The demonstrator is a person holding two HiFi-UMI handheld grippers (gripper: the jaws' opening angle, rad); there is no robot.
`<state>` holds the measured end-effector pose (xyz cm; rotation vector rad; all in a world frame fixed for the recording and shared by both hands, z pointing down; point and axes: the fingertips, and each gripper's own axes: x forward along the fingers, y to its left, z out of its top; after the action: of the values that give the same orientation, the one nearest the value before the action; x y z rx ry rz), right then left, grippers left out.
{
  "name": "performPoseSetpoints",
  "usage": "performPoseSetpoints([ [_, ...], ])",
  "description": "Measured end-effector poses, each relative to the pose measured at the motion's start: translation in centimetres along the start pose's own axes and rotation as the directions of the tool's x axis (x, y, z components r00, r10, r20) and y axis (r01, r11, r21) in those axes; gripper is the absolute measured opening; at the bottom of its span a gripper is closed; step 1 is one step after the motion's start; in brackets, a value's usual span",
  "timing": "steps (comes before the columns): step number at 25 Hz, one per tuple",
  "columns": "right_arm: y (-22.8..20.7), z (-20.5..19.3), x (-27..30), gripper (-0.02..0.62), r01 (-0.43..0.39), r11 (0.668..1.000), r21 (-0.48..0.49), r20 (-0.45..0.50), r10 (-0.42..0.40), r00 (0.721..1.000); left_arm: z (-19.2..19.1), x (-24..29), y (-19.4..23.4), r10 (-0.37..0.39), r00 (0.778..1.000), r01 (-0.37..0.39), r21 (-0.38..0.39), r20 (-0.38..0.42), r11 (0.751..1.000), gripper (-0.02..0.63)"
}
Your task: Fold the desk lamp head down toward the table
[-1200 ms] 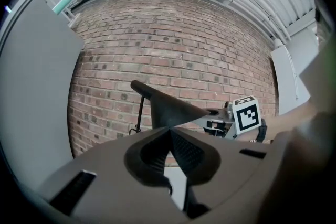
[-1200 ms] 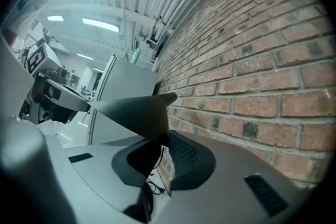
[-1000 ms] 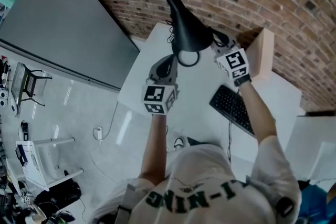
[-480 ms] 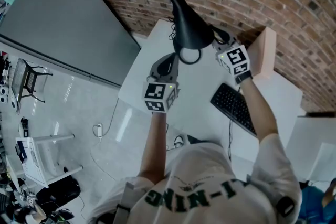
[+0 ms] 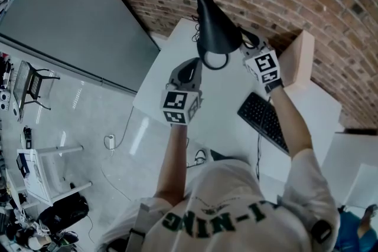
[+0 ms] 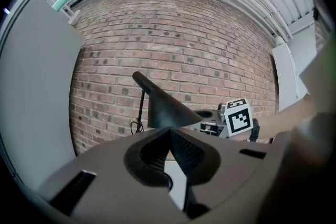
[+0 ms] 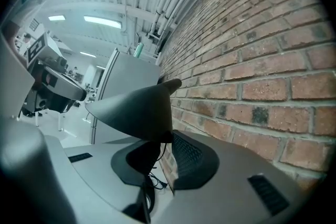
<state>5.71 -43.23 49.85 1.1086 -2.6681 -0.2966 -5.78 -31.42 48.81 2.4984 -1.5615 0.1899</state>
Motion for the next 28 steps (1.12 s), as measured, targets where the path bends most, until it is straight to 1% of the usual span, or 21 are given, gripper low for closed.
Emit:
performPoseSetpoints([
  [6,0.0,-0.5,0.4,0.049,-0.005,1.0,-0.013,-0.007,0.005,1.0,-0.4,0.2,0.2,0.006,1.0,-0.006,0.0,-0.012,1.0,-0.008],
  [9,-0.1,-0.6,0.5,0.049,0.003,1.0,-0.025,0.006,-0.003,1.0,-0.5,0.4,0.2,0.006,1.0,-0.006,0.0,-0.011,1.0,-0.008],
  [12,0.0,-0.7,0.4,0.049,0.0,0.999,-0.035,-0.008,-0.001,1.0,-0.4,0.4,0.2,0.005,1.0,-0.005,0.002,-0.015,1.0,-0.008],
  [16,-0.2,-1.0,0.4,0.055,0.006,1.0,-0.004,-0.026,-0.006,1.0,0.1,0.4,0.5,0.003,1.0,-0.003,0.008,-0.008,1.0,-0.008],
  [19,-0.2,-1.4,0.2,0.057,0.014,1.0,0.021,-0.056,-0.013,0.998,0.5,0.0,0.6,0.005,1.0,-0.005,0.014,-0.002,1.0,-0.008],
  [23,-1.2,-2.4,-1.5,0.057,0.061,0.997,0.04,-0.097,-0.057,0.994,1.2,-0.7,0.7,0.004,1.0,-0.005,0.026,0.02,1.0,-0.008],
  [26,-2.0,-2.6,-3.6,0.057,0.105,0.991,0.082,-0.099,-0.097,0.99,1.8,-1.3,0.8,0.006,0.999,-0.007,0.034,0.035,0.999,-0.008],
  [28,-2.0,-2.1,-5.0,0.057,0.13,0.984,0.121,-0.093,-0.12,0.988,2.2,-1.8,0.9,0.008,0.999,-0.011,0.047,0.05,0.999,-0.008],
])
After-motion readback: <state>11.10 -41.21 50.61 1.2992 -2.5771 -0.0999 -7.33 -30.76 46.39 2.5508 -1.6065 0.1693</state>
